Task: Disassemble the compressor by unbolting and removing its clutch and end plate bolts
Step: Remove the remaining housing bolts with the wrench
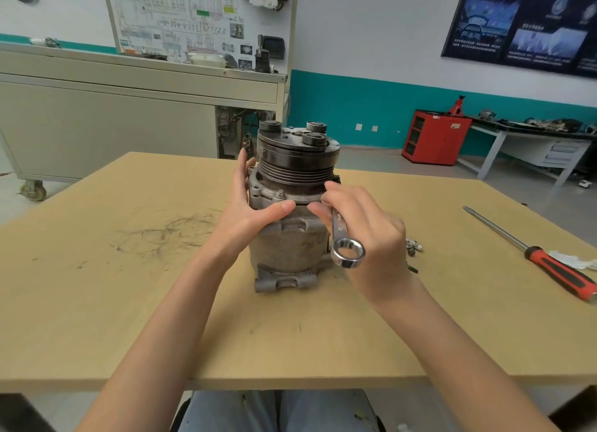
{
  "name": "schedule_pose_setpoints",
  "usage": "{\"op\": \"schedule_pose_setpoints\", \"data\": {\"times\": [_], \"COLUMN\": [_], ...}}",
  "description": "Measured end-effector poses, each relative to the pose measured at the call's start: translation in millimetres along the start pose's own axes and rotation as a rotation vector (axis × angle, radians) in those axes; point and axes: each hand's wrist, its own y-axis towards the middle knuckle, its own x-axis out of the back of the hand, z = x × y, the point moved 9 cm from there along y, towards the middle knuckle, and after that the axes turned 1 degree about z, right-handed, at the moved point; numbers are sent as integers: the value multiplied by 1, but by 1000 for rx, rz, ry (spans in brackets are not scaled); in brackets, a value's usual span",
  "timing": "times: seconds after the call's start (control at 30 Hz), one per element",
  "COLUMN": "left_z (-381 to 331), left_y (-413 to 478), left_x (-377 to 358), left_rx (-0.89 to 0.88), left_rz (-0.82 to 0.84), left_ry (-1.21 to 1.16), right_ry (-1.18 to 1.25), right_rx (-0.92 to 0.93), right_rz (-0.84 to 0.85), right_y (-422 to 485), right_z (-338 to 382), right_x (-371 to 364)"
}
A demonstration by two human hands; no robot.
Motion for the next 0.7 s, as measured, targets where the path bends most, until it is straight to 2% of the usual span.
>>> {"op": "schedule_pose_setpoints", "data": {"times": [0.2,0.33,0.37,0.4,0.5,0.53,0.6,0.7], "left_z": [0,5,5,4,2,2,2,3], "left_y": [5,4,4,3,1,1,2,2], "left_x": [0,1,1,0,-1,0,0,0], "left_rx": [-18,-22,-15,-8,4,4,6,8], "left_rz": [-96,-89,-95,-93,-84,-81,-84,-92], "left_ry": [-37,-32,-30,-27,-21,-16,-11,-18], "right_ry": [-151,-176,-89,101,951,1163,1472,1734], "right_rx": [-13,-3,-21,-116,-768,-957,-1178,-1239], "right_rz": [100,63,33,4,-89,-106,-8,288], "right_y": [18,7,-1,-9,-43,-55,-65,-59], "right_z": [10,12,7,-7,-78,-96,-120,-134], "right_x": [-19,-18,-13,-9,-27,-42,-74,-110]}}
